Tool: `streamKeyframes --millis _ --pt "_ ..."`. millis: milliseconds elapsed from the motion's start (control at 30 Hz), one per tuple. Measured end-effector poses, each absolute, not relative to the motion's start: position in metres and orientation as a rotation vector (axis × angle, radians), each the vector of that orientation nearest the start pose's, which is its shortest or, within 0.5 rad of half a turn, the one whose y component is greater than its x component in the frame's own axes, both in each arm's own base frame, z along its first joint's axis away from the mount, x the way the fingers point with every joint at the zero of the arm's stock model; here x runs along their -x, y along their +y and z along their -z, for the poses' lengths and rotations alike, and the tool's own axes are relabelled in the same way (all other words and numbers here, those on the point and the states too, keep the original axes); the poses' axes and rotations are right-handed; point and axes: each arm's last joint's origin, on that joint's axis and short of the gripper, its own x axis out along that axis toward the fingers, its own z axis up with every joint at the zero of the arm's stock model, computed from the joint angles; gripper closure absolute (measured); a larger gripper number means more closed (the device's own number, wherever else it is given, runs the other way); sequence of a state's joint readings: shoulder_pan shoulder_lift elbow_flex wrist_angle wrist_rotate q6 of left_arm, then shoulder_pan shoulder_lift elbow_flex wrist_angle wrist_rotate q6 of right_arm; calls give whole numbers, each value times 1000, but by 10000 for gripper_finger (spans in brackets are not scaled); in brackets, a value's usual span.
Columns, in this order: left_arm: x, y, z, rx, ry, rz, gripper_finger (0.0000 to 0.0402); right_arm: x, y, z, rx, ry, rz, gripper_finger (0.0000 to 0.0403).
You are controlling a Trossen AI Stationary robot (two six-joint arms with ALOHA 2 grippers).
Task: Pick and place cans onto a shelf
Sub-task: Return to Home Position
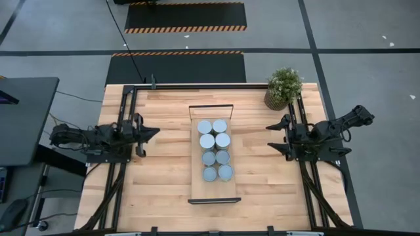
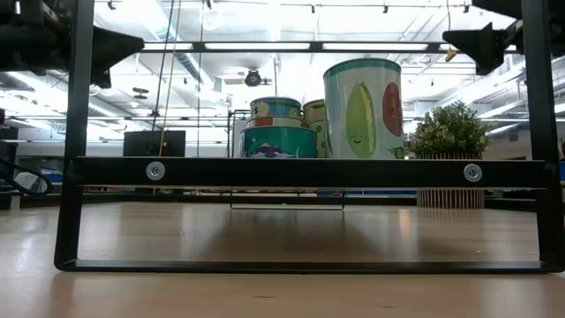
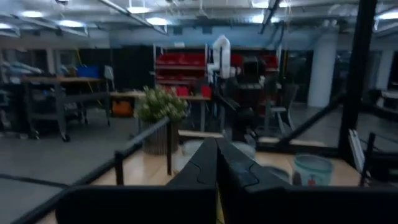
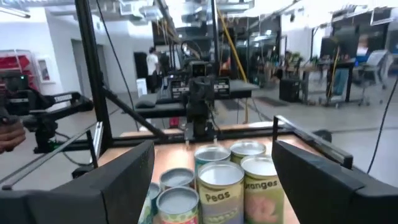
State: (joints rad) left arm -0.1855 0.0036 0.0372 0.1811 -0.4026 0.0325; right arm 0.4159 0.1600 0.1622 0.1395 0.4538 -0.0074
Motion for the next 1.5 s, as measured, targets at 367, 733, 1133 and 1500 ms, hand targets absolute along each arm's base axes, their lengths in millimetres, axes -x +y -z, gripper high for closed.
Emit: streamKeyframes --millis 367,733,1133,1500 --pt "-92 -5 -191 -142 -233 -253 398 -92 15 -184 -98 -194 178 71" --pt "-90 -8 -200 -157 -340 -147 398 -90 1 -190 -172 -267 452 71" --pt "-95 -11 -183 -13 -177 -29 385 -89 0 -190 -177 -269 492 71" --pt "-95 -11 -182 -12 -169 -29 388 -89 0 -190 -177 -269 491 71"
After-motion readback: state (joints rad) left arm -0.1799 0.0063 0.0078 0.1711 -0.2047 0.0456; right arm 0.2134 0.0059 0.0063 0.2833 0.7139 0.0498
